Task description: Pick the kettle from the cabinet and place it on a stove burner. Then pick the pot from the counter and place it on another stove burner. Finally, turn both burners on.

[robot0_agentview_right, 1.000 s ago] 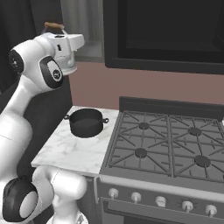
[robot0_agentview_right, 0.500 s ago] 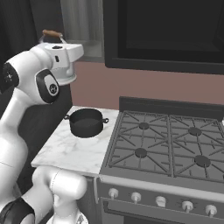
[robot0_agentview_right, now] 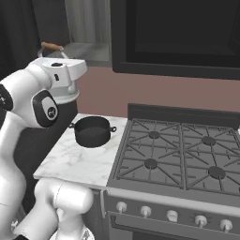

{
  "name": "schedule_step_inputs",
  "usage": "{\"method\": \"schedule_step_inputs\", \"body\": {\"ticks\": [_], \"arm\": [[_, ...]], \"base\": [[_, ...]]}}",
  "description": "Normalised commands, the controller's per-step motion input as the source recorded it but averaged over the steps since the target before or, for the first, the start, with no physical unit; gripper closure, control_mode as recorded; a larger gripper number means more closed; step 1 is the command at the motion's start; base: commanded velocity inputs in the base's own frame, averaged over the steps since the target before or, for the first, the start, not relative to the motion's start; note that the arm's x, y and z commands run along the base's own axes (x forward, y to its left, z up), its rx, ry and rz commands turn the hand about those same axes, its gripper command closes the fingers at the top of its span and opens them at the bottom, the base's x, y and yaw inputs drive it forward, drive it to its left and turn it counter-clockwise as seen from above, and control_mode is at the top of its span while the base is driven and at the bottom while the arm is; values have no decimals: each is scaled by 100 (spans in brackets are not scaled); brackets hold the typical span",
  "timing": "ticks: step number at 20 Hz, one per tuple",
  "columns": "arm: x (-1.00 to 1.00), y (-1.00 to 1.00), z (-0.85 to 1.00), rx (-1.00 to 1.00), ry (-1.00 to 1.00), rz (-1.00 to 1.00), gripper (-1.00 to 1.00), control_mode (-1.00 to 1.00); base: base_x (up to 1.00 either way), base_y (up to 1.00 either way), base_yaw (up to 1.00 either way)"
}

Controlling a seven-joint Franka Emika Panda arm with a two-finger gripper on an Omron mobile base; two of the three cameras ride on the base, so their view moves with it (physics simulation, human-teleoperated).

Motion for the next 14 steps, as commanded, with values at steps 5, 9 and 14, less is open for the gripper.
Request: {"method": "schedule_step_inputs", "body": {"ticks": [5,9,14], "arm": [[-40,-1,-21,0,0,0,100,-100],[-36,0,-25,0,1,0,100,-100],[-30,-1,-27,0,1,0,100,-100]], "base": [[0,0,0],[0,0,0],[0,0,0]]}}
